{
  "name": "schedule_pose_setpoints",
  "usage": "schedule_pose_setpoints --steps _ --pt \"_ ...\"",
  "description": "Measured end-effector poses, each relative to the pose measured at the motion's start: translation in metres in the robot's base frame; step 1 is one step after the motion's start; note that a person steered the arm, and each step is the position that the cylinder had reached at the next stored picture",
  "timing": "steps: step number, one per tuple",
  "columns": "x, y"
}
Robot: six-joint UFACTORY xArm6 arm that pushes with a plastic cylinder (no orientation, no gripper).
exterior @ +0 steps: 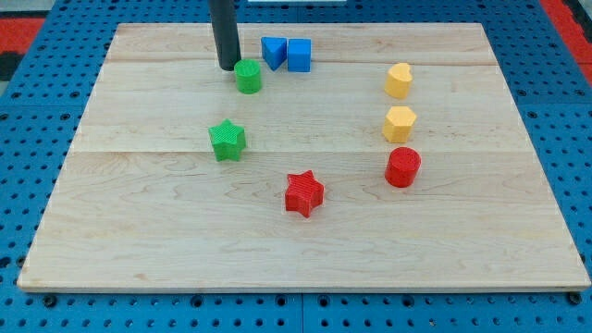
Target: Push the blue blocks towards the right
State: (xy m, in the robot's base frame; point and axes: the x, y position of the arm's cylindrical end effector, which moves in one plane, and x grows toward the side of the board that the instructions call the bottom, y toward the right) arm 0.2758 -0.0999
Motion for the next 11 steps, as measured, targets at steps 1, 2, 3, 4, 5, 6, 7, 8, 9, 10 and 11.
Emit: schedule_pose_setpoints --steps 1,2,3,4,5,6,7,8,9,10,11 --pt "-0.037 -0.015" --pt "-0.041 0.014" --pt "-0.038 0.019" --pt "-0.04 0.019" --pt "-0.037 0.029" --pt "-0.025 0.038" --pt "-0.02 0.042" --pt "-0.014 0.058" --pt "-0.014 0.086" --pt "-0.048 0.053" --pt "-0.053 0.086"
